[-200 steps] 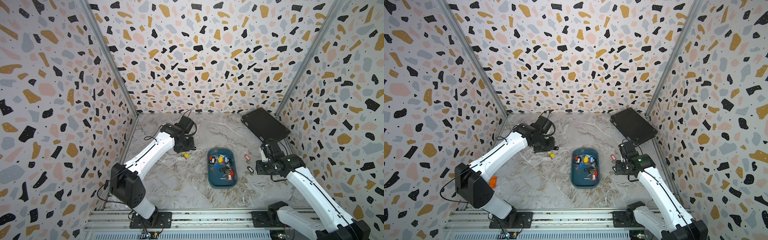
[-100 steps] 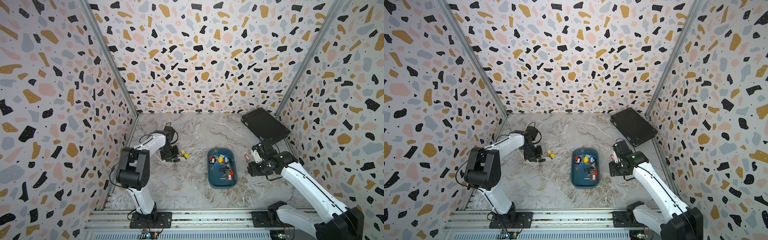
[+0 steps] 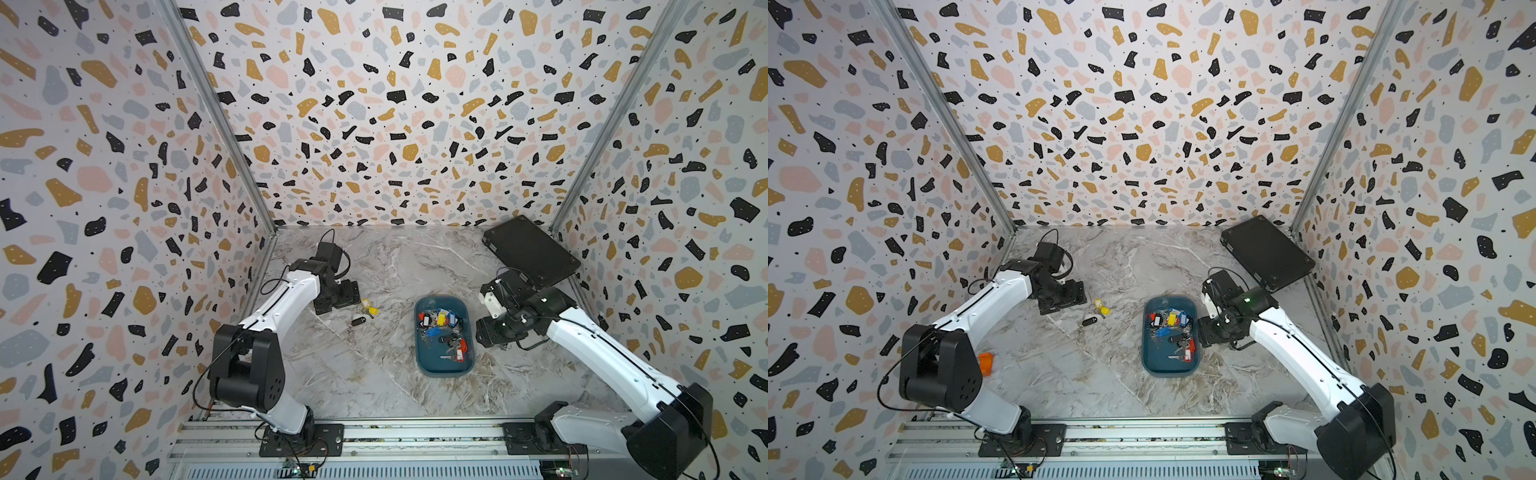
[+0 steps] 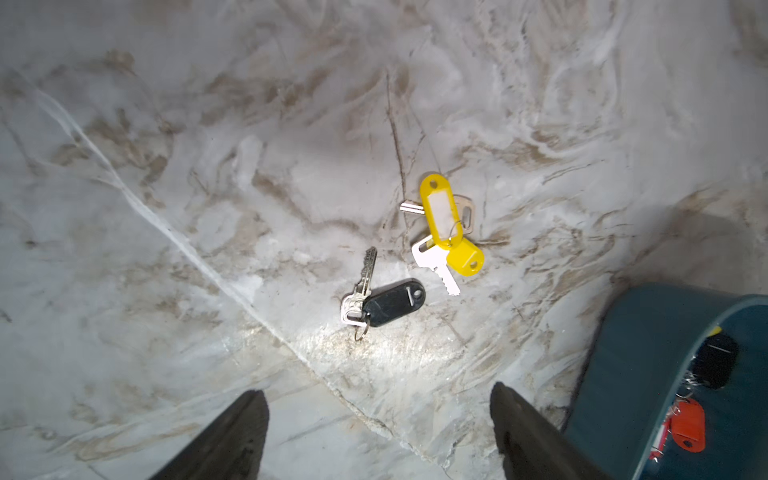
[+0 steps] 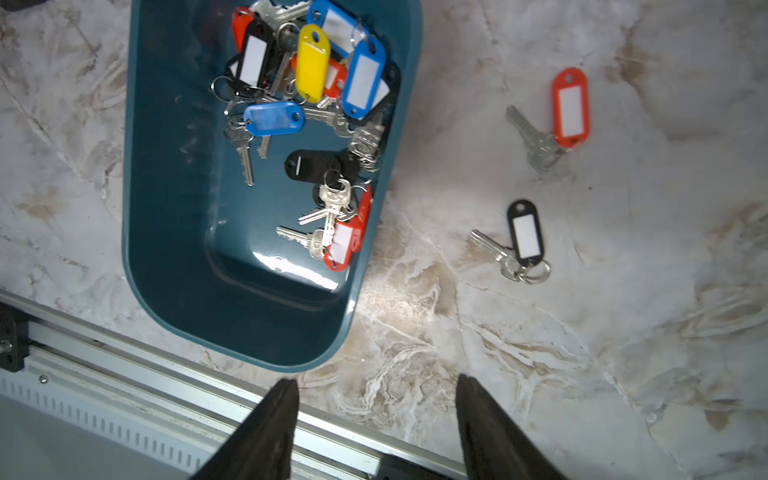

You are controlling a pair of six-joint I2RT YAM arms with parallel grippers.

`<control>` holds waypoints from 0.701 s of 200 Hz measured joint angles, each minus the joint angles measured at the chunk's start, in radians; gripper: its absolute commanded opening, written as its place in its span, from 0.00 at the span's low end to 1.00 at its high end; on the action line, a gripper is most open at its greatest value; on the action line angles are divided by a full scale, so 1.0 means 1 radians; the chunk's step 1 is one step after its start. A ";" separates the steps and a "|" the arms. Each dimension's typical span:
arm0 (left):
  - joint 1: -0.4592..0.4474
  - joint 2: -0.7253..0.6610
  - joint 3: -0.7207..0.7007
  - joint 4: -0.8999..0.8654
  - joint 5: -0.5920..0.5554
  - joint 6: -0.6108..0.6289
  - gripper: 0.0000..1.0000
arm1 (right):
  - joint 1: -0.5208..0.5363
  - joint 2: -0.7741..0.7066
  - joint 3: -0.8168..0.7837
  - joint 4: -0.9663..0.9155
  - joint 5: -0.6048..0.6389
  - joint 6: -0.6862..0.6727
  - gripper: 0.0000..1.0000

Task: Take the keys out of the storage box
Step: Place the key at the center of the board, then pick up the key from the storage box.

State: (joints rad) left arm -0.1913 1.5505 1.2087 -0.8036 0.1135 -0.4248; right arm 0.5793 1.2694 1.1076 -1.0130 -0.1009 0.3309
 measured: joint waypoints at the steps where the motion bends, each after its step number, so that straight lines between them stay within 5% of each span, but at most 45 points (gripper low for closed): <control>1: 0.000 -0.002 -0.001 0.001 0.000 0.000 0.88 | 0.002 0.003 0.002 0.000 0.000 0.000 0.66; 140: 0.019 0.008 -0.023 0.013 0.063 0.021 0.88 | 0.108 0.554 0.137 0.129 0.020 -0.027 0.49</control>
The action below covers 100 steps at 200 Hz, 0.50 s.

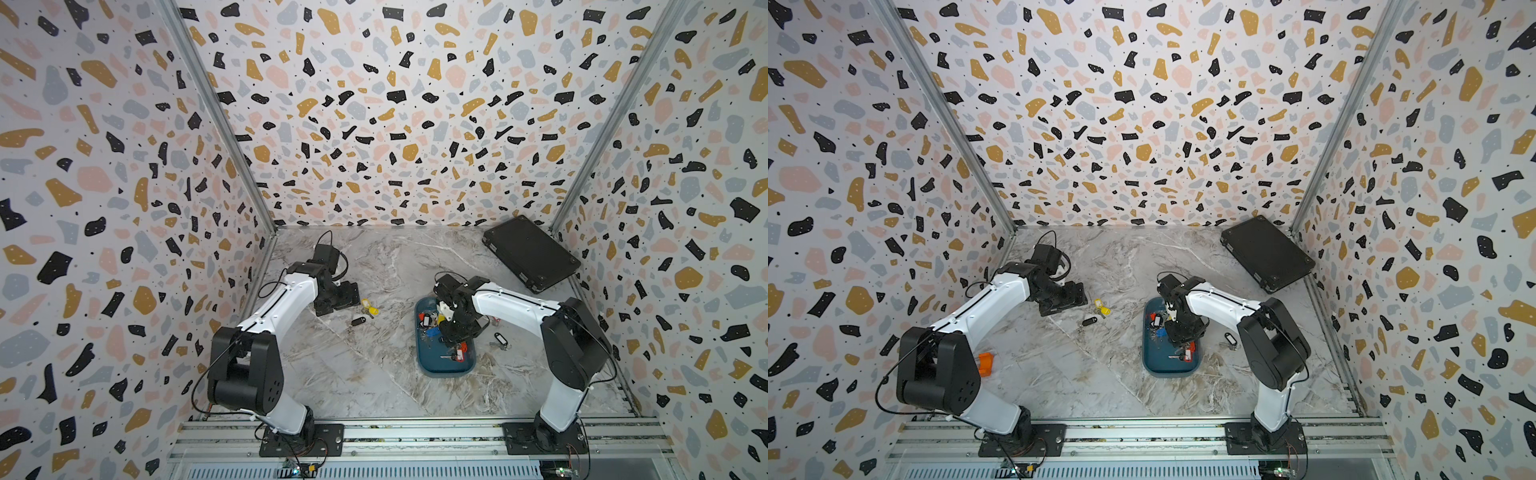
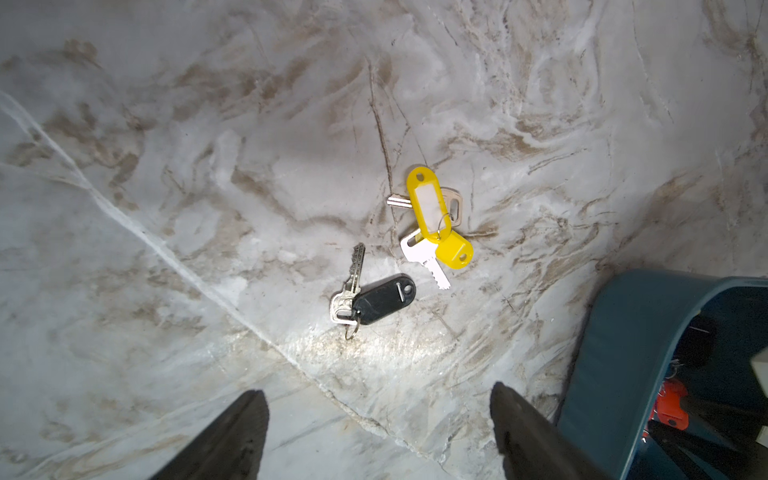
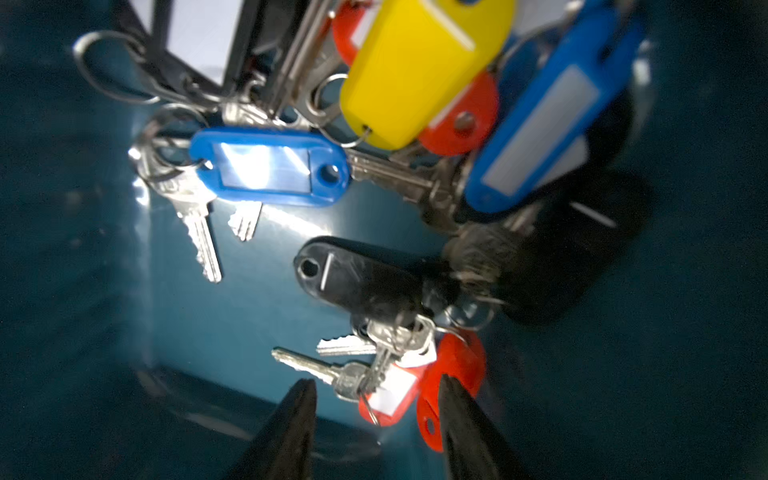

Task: Take the keys out of the storage box
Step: Pick up the key from the storage box.

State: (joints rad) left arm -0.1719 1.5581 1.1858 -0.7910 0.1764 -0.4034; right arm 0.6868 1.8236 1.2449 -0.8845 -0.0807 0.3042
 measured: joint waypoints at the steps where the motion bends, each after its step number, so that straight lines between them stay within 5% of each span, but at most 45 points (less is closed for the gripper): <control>1: 0.000 0.000 0.000 0.000 0.000 0.000 0.88 | 0.000 0.003 0.000 0.001 0.000 -0.001 0.49; 81: 0.000 0.008 0.000 0.000 0.029 0.000 0.87 | 0.000 0.055 0.036 0.024 0.077 -0.015 0.32; 100: 0.000 0.010 0.000 0.000 0.033 0.000 0.86 | 0.000 0.058 0.036 0.024 0.080 -0.015 0.21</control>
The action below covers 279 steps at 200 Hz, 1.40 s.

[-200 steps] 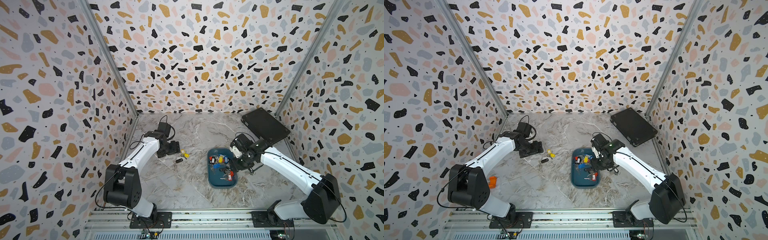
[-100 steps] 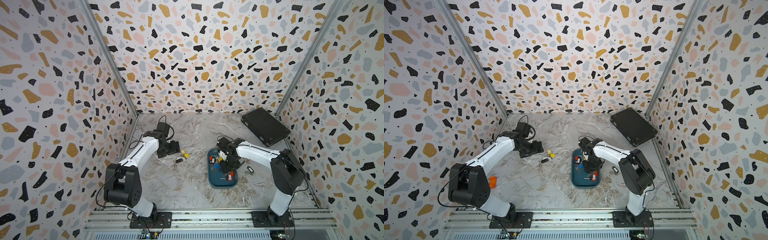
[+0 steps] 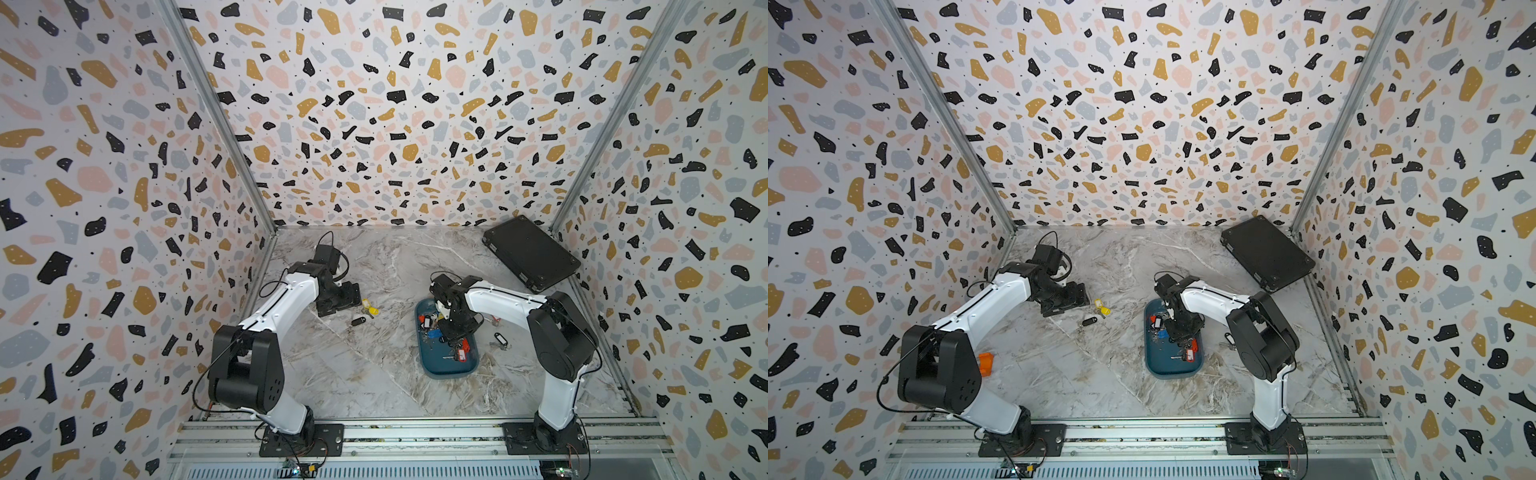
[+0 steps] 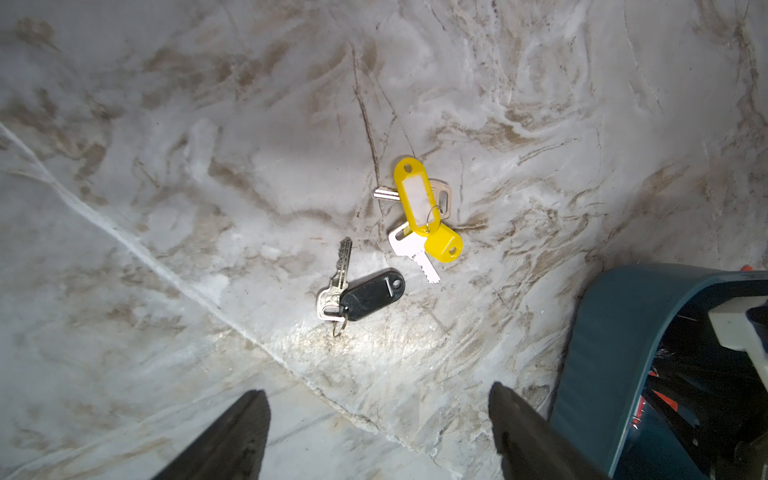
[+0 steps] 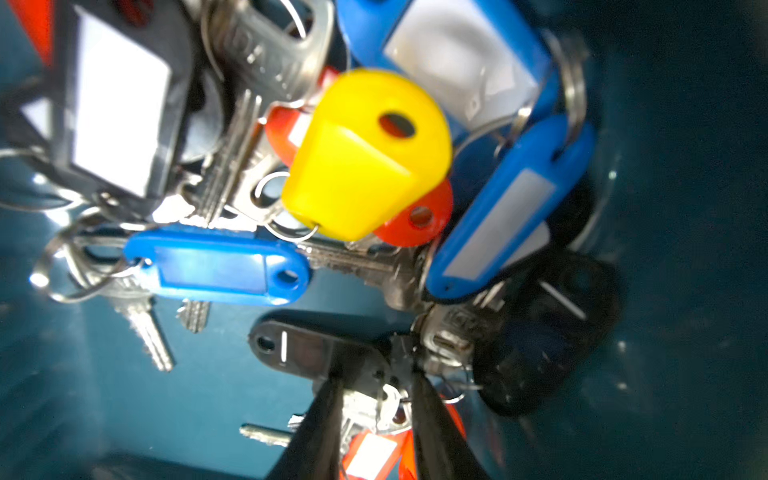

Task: Take the keys out of the storage box
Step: Pick up the key from the storage box, then place the key at the center of the board.

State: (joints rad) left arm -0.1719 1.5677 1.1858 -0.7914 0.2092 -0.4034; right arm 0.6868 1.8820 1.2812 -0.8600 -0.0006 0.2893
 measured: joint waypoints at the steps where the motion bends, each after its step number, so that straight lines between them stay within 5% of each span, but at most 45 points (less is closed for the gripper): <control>1: 0.000 0.000 0.000 0.000 0.000 0.000 0.87 | 0.000 0.000 0.000 0.000 0.000 -0.001 0.21; 27: 0.000 0.000 0.000 0.000 0.005 0.000 0.86 | 0.000 0.000 0.002 0.000 0.006 0.001 0.00; 87: 0.001 0.000 0.000 0.000 0.017 0.000 0.86 | 0.000 -0.035 0.003 -0.005 0.011 0.019 0.00; 152: 0.001 0.000 0.000 0.000 0.019 0.000 0.85 | -0.023 -0.266 0.026 -0.058 -0.016 0.027 0.00; 227: 0.001 0.000 0.000 0.000 0.037 0.001 0.85 | -0.383 -0.367 0.039 -0.110 -0.015 -0.011 0.00; 279: 0.001 0.000 0.000 0.002 0.049 0.001 0.84 | -0.525 -0.232 0.037 -0.099 0.015 -0.010 0.00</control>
